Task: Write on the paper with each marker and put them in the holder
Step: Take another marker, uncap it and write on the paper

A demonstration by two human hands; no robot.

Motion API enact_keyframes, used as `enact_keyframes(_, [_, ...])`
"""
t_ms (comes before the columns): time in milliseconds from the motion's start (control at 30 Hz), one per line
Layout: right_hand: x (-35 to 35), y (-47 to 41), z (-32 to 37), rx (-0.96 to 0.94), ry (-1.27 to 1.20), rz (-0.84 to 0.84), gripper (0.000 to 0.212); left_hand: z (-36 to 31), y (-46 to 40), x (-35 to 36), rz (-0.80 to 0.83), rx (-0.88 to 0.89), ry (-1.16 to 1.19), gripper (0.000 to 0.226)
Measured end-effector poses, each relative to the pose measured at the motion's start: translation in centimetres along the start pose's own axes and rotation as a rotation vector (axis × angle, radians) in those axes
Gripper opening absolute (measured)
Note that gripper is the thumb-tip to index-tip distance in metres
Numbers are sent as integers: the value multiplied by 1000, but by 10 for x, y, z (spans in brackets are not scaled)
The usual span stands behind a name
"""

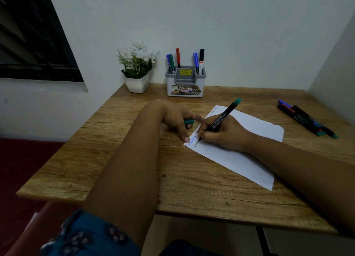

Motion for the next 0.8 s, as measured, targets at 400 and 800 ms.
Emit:
enact_keyframes(400, [-2, -1, -5, 46, 12, -27, 7, -3, 3, 1, 11, 10, 3, 82])
enact_keyframes(800, [-26, -8, -11, 351, -979, -602, 18, 5, 1, -6, -61, -21, 290, 76])
Point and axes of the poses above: each hand's wrist, its own y-axis away from the middle knuckle, its own x-axis out of the palm, z = x × y, the point moved 4 cm from there along -y, towards the middle knuckle, and after that the axes turned 12 degrees about -x, right-handed, at the moved point
